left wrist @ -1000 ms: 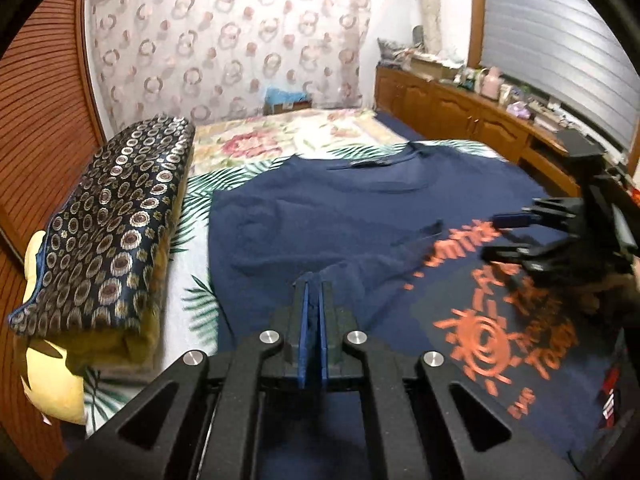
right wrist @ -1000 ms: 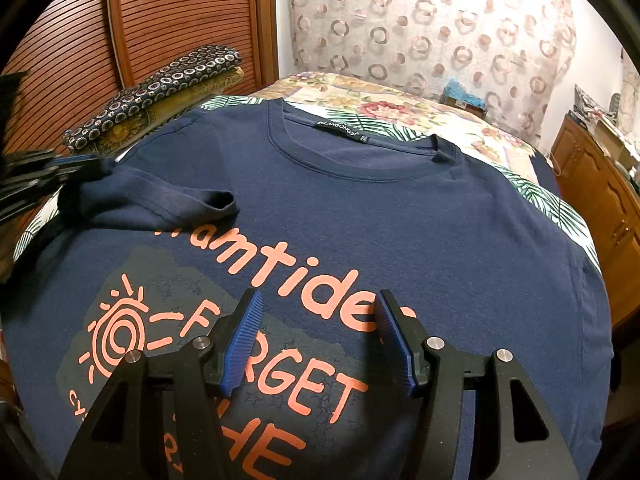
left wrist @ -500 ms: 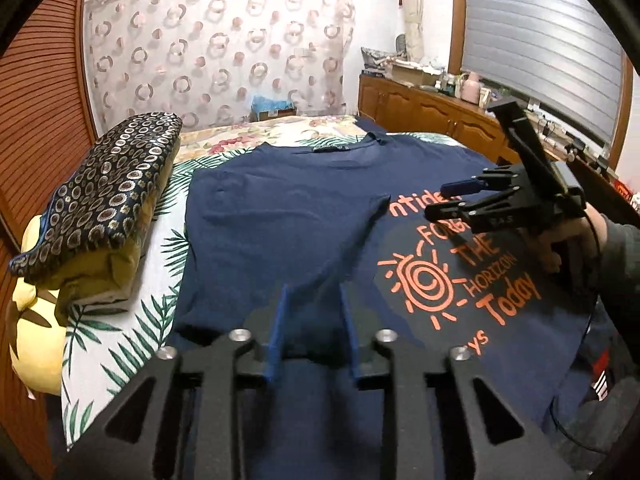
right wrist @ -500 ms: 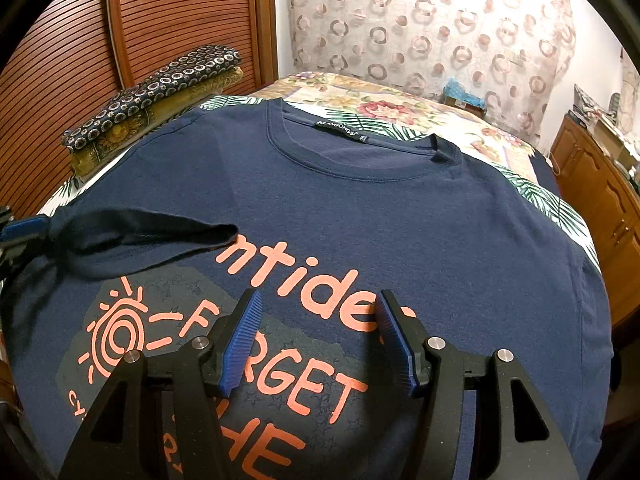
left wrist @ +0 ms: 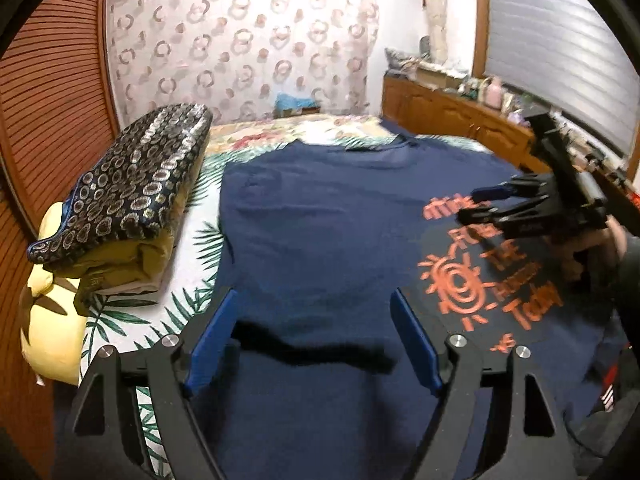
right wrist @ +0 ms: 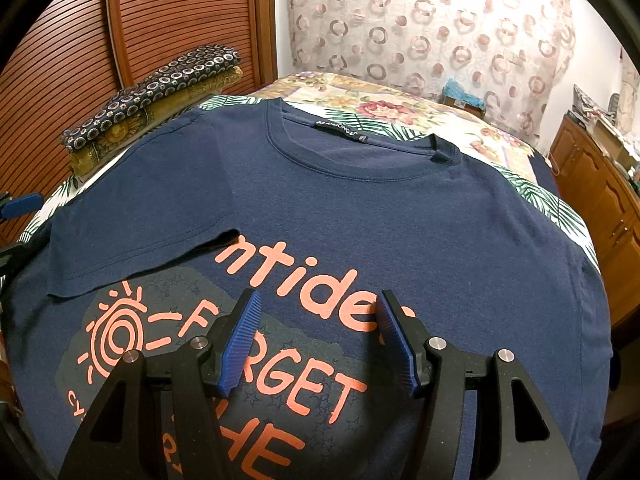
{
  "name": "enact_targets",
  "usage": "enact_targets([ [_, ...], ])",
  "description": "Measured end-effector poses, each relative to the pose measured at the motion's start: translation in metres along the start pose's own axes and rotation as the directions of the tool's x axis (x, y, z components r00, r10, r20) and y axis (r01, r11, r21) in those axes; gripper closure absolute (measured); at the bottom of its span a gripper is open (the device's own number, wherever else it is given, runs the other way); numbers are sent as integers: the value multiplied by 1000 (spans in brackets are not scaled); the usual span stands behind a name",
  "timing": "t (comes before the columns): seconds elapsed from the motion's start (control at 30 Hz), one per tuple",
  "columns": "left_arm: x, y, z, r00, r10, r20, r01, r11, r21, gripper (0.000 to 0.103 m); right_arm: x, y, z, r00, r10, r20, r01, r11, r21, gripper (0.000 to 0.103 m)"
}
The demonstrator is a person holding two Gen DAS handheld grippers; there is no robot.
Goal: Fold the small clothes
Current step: 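Grasp the shirt side beside the pillow with the left tool and fold it inward, then grasp the opposite side edge of the shirt with the right tool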
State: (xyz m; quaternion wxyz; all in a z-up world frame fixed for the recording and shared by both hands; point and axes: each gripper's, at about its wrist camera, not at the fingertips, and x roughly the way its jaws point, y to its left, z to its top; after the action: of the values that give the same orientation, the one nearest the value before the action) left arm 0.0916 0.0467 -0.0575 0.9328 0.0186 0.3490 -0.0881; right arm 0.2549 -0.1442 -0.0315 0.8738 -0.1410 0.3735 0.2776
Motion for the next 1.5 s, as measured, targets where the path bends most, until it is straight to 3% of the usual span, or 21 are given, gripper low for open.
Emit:
enact_targets([
  [0.33, 40, 4, 0, 988, -25, -153, 26, 1000, 8, 24, -1, -1, -1, 1000, -12, -1, 12, 1000, 3, 38],
  [0.63, 42, -5, -2, 984, -25, -175, 35, 998, 54, 12, -41, -22, -30, 999, -23, 29, 21, 998, 67, 37],
  [0.73, 42, -3, -2, 984, -32, -176, 41, 998, 47, 11, -72, -51, -49, 997, -50, 62, 43, 992, 116, 37],
  [0.83, 41, -3, -2, 984, -31, -176, 40, 998, 49, 11, -97, -83, -70, 989, -131, 67, 119, 981, 156, 37],
  [0.97, 42, -4, -2, 984, -32, -178, 42, 998, 51, 10, -117, -140, -106, 975, -220, 16, 210, 947, 243, 37],
  [1.1, 43, -4, -1, 983, -37, -181, 48, 997, 55, 8, -124, -178, -138, 967, -251, -32, 248, 919, 307, 37],
  [1.2, 44, -5, -1, 982, -38, -184, 50, 997, 60, 6, -122, -194, -154, 971, -233, -57, 238, 906, 351, 37],
  [1.3, 44, -6, -1, 982, -35, -186, 48, 997, 68, 6, -123, -209, -166, 985, -171, -35, 170, 893, 417, 38],
  [1.4, 45, -6, -1, 982, -33, -184, 47, 996, 69, 6, -125, -220, -167, 993, -117, -8, 108, 887, 449, 48],
  [1.5, 42, -6, -1, 986, -15, -166, 28, 997, 75, 6, -128, -223, -167, 997, -79, 13, 66, 899, 434, 66],
])
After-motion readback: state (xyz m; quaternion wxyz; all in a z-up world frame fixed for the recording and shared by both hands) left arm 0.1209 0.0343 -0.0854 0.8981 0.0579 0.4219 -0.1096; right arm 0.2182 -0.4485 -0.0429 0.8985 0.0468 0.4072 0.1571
